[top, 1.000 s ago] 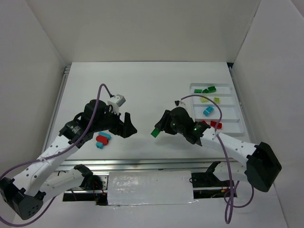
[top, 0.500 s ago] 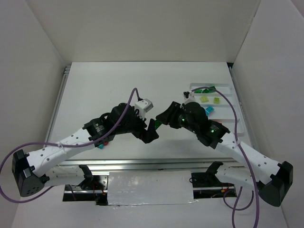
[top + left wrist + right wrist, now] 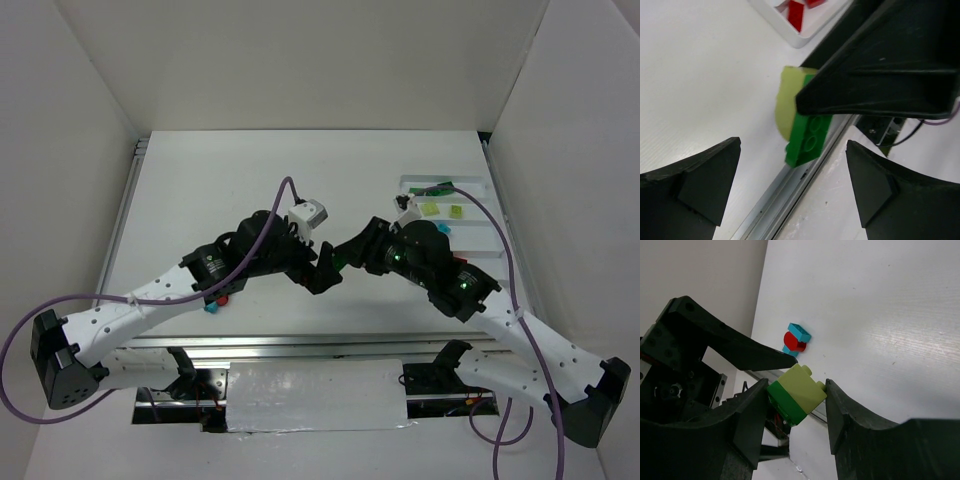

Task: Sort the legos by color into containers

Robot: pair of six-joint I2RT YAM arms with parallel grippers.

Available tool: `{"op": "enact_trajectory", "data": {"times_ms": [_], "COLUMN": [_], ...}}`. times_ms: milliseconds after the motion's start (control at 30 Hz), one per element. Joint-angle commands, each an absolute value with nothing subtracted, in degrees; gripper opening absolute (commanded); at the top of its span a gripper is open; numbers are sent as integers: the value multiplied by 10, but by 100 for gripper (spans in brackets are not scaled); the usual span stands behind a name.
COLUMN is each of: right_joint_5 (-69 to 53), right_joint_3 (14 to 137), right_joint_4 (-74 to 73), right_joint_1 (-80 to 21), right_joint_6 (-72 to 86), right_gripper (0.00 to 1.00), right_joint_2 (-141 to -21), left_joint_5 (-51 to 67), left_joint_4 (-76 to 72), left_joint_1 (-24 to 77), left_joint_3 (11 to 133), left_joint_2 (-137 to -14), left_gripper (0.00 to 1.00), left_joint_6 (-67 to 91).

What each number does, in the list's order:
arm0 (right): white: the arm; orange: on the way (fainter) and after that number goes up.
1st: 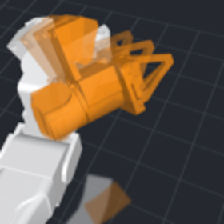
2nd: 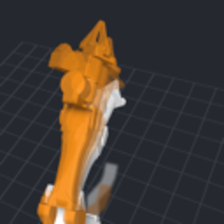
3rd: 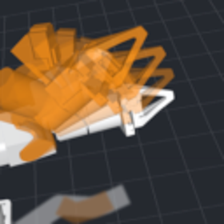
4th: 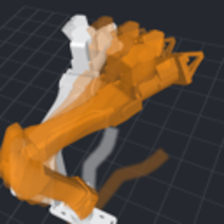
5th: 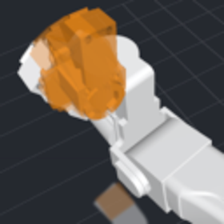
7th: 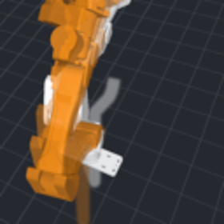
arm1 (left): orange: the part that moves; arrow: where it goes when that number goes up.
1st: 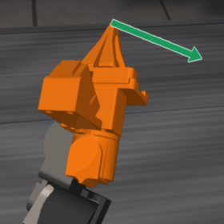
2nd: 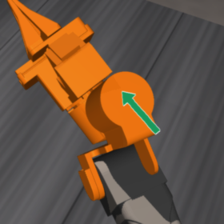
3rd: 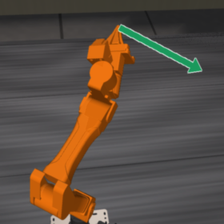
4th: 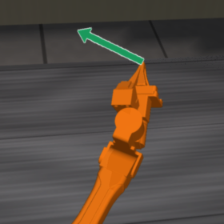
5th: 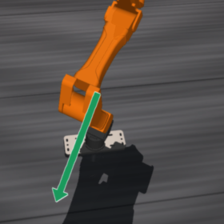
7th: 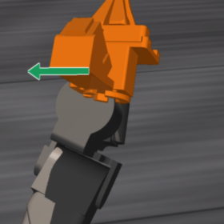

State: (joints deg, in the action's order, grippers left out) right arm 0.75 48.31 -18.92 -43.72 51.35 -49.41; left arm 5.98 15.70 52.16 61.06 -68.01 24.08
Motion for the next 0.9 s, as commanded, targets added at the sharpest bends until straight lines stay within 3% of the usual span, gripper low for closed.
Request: {"op": "enact_trajectory", "data": {"times_ms": [0, 133, 333, 467, 633, 733, 767, 800, 867], "right_joint_5": [-19, -33, -89, -119, -142, -147, -152, -156, -163], "right_joint_3": [480, 476, 471, 464, 458, 452, 450, 448, 445], "right_joint_4": [-167, -152, -126, -106, -84, -74, -70, -61, -55], "right_joint_1": [-435, -435, -435, -435, -435, -435, -435, -436, -436], "right_joint_6": [512, 510, 501, 495, 490, 493, 496, 497, 501], "right_gripper": [0, 0, 0, 0, 0, 0, 0, 0, 0], "right_joint_2": [-493, -485, -483, -475, -462, -461, -459, -458, -458], "left_joint_5": [139, 189, 234, 251, 275, 279, 279, 279, 272], "left_joint_4": [94, 68, 32, 29, 14, 13, 13, 13, 13], "left_joint_1": [522, 522, 522, 522, 523, 522, 522, 522, 522], "left_joint_3": [621, 619, 603, 606, 598, 596, 595, 593, 591], "left_joint_2": [-680, -692, -694, -700, -695, -694, -695, -694, -694], "left_gripper": [99, 94, 99, 96, 78, 75, 71, 61, 52], "left_joint_6": [233, 235, 240, 236, 234, 232, 231, 232, 234]}}
